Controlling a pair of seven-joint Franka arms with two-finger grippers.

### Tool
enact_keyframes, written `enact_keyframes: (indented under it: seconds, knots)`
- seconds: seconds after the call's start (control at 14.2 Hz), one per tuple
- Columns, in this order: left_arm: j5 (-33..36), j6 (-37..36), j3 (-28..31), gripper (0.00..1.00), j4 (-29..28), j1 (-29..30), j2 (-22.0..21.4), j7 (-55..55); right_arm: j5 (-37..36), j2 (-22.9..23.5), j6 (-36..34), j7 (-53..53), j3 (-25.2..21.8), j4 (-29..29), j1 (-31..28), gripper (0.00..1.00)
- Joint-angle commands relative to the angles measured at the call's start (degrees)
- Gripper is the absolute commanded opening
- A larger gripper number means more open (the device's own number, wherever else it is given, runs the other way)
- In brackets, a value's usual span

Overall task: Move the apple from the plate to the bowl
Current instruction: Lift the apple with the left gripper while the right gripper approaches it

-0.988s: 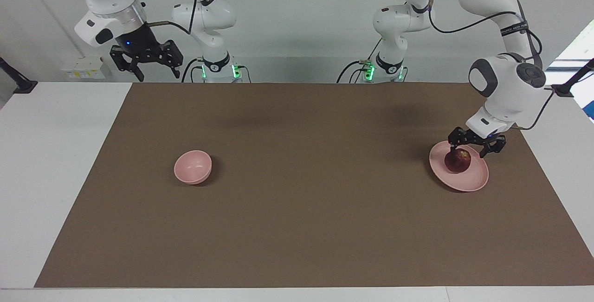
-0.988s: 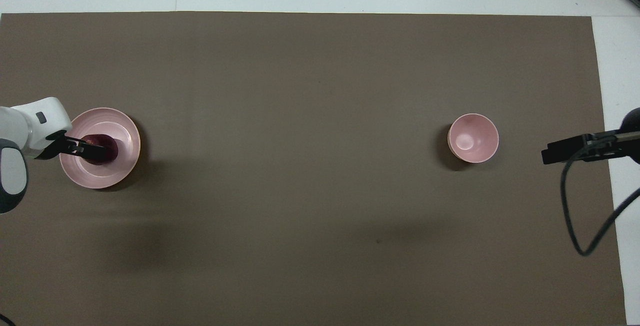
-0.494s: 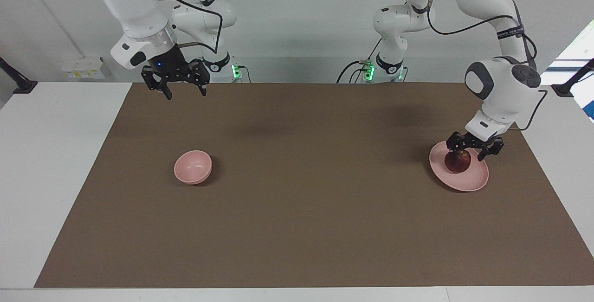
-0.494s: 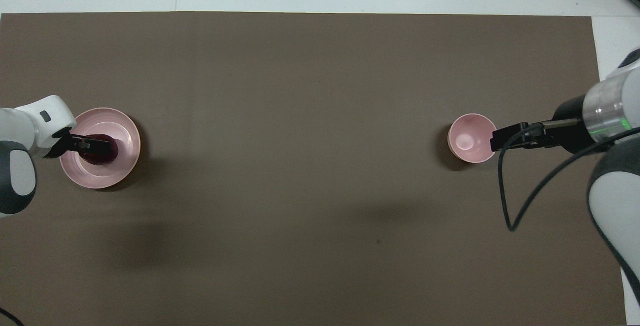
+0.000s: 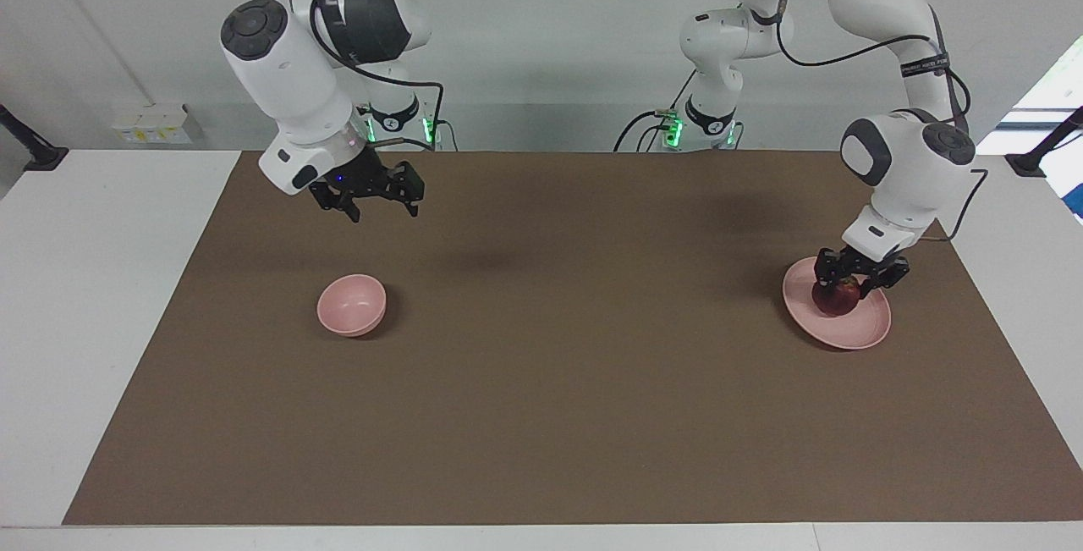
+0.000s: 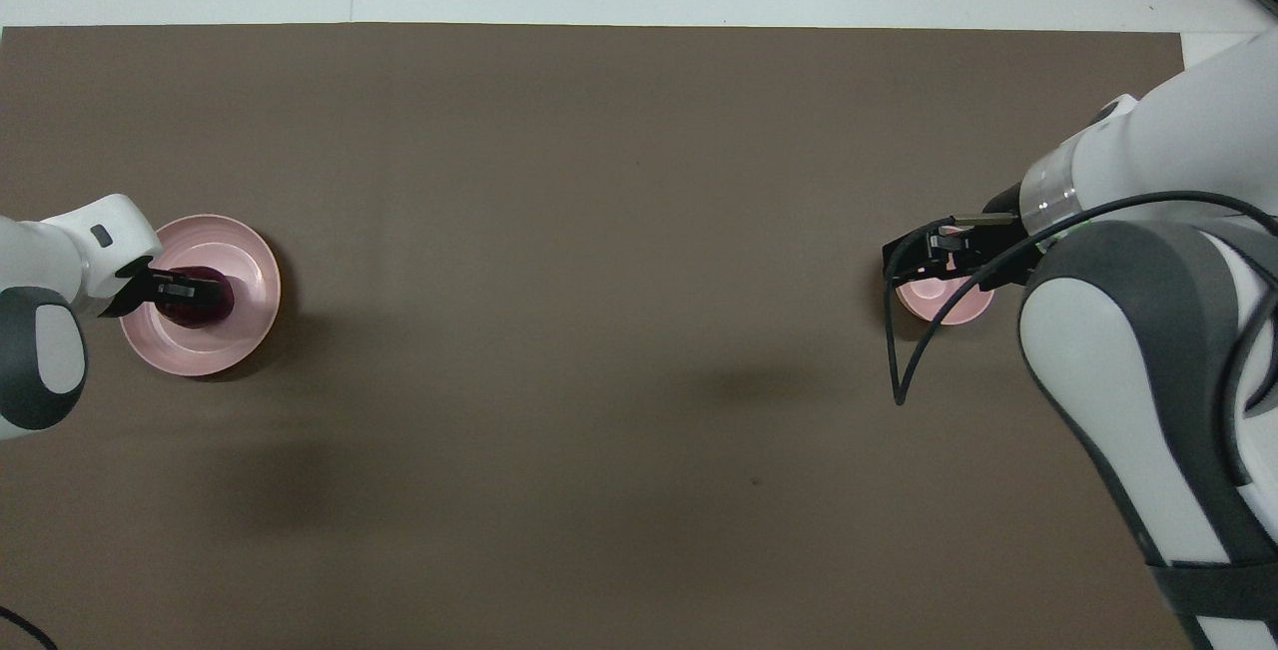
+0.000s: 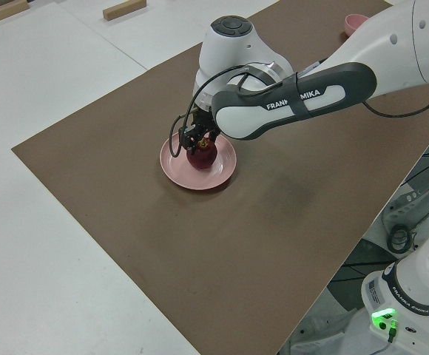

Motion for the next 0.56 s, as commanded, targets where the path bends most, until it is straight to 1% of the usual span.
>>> enact_keyframes:
  seconds: [0.0, 0.07, 0.21, 0.28, 0.49]
  knots:
    - [-1.01, -0.76, 0.18, 0.00, 0.30, -0.60, -1.83, -0.31, 3.14, -0.59, 0.91, 4.02, 0.03, -1.60, 0.84, 1.00]
    - [-1.01, -2.59, 0.01, 0.00, 1.00, -0.69, -3.49, -0.49, 3.75, -0.41, 1.00, 5.07, 0.03, -2.04, 1.02, 1.00]
    - [-1.10, -11.35, -0.08, 0.00, 4.50, -2.44, -6.30, -2.32, 4.81, -0.41, 2.92, 7.79, 0.03, -2.75, 2.68, 1.00]
    - [-1.36, -15.23, -0.43, 0.00, 6.43, -3.76, -6.75, -3.99, 6.12, -0.41, 3.19, 10.42, 0.03, -2.84, 3.12, 1.00]
    - [-2.50, -18.68, -0.61, 0.00, 11.01, -9.81, -7.46, -13.46, 14.81, -0.32, 3.19, 20.17, 0.03, -2.84, 3.48, 1.00]
